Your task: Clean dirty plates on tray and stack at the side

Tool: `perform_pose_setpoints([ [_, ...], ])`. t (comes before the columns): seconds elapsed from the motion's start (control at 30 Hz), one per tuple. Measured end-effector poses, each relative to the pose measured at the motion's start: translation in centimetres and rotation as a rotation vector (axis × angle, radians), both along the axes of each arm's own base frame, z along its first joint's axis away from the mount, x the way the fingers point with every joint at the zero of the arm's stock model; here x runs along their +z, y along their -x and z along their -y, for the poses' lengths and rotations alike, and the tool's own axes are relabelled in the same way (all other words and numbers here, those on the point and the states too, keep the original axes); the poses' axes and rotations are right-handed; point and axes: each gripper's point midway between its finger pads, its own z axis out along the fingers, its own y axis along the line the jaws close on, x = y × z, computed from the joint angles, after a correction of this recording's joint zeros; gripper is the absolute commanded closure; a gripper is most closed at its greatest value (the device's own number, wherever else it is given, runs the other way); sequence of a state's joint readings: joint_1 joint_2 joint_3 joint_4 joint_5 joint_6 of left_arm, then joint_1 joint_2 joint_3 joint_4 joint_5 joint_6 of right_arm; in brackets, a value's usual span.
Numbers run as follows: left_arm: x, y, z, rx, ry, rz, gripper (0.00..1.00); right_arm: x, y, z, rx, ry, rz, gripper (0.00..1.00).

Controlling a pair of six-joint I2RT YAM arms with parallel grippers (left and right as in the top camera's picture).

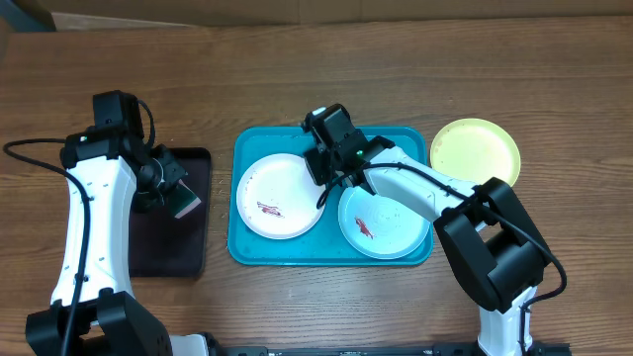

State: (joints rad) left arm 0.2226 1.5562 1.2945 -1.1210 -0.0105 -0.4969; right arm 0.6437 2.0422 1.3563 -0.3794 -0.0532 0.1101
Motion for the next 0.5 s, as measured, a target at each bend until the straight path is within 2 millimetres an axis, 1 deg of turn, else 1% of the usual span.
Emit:
perform_pose_setpoints([
  [0.1,0.0,0.0,0.0,0.0,0.0,0.0,0.96,0.0,0.2,-0.2,0.011,-0.008,-0.01,0.61],
  [0.33,0.0,0.0,0.0,0.0,0.0,0.0,0.96,-0.2,1.0,-0.7,0.036,-0.034,-0.045,0.61],
  [0.4,0.0,0.0,0.0,0.0,0.0,-0.001,0.96,-0.5,1.0,-0.7,0.039,-0.035,-0.05,0.6],
  [0.5,0.0,0.1,0.0,0.0,0.001,-0.005,0.96,-1.5,1.1,-0.6,0.038,-0.025,-0.066,0.61],
])
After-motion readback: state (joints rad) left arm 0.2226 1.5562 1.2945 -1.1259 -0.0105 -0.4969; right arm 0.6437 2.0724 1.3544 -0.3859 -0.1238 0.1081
